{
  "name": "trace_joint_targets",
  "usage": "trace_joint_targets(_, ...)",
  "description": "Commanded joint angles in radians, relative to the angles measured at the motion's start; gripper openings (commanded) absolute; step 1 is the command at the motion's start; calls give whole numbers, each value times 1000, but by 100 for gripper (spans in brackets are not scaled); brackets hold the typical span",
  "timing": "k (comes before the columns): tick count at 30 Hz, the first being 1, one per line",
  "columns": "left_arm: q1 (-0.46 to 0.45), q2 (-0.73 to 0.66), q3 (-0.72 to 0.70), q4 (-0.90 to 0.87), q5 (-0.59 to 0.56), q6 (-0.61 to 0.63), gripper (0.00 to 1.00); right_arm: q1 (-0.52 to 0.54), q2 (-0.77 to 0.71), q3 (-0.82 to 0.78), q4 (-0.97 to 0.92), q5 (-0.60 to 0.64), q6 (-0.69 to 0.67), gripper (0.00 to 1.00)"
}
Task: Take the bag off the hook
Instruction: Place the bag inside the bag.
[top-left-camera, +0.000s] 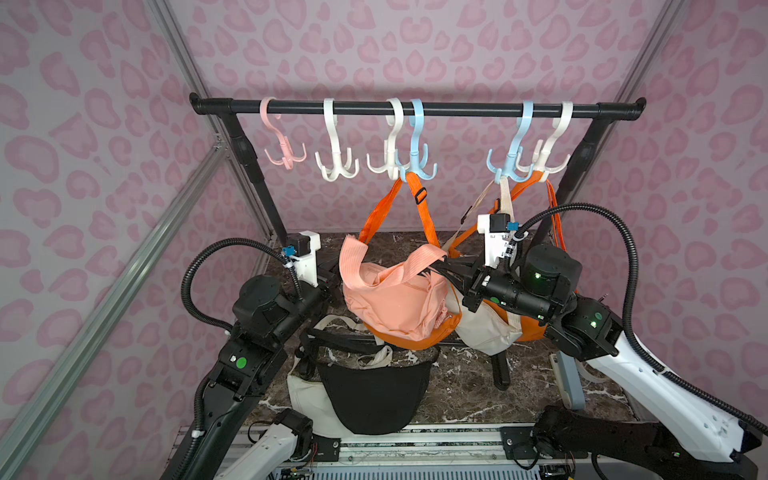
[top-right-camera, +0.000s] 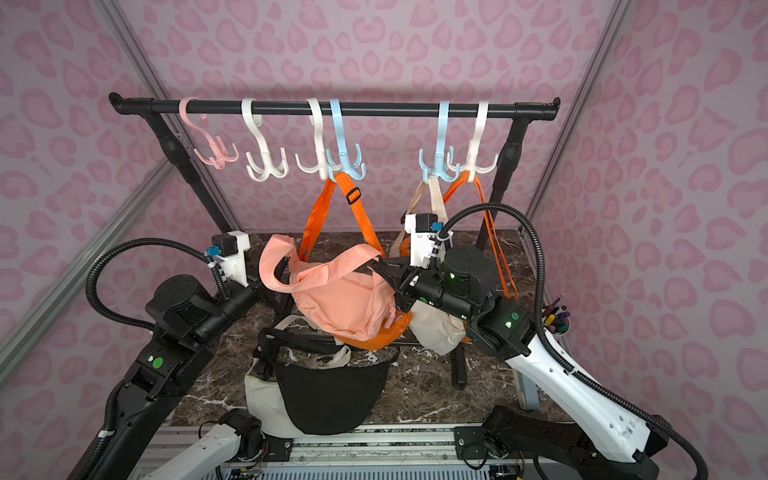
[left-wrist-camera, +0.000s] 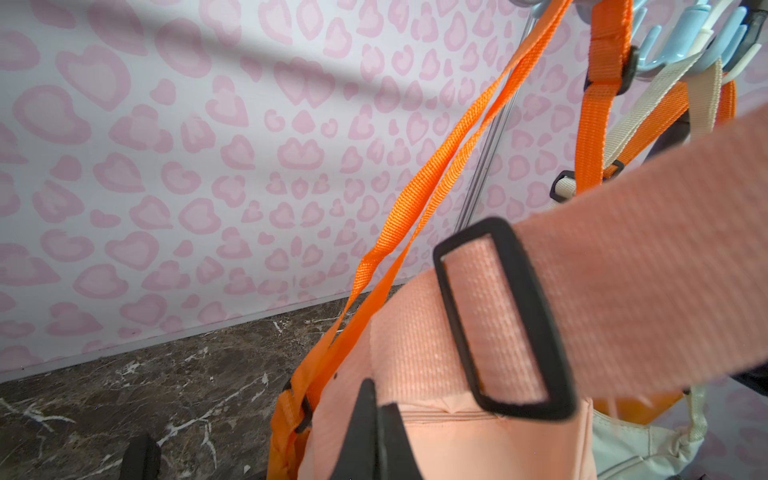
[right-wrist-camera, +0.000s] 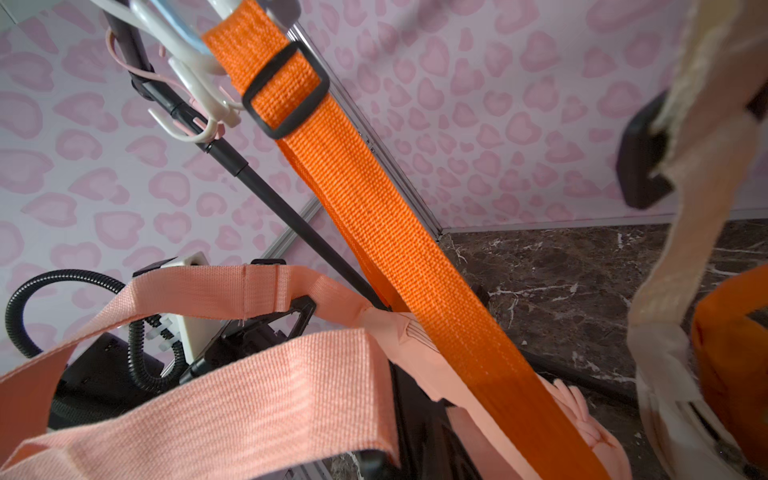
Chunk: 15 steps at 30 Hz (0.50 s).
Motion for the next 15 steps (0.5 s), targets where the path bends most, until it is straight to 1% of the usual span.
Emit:
trace_joint_targets(1, 1, -35, -22, 3, 8, -15, 3, 29, -27, -31, 90, 16, -29, 0)
trace_joint_targets(6, 1, -60, -36, 1, 2, -28, 3, 72, -37, -36, 98, 9, -57, 0)
trace_joint_targets(9, 0, -65, -20, -37, -4, -28, 3, 117, -34, -17, 72, 6, -75, 0)
trace_joint_targets(12, 0, -85, -2, -92, -38, -37, 3, 176, -37, 0, 40, 24, -83, 0)
trace_joint_targets(15, 0, -119, -5, -140, -88, -75, 3, 234, -43, 3, 17, 48, -77, 0)
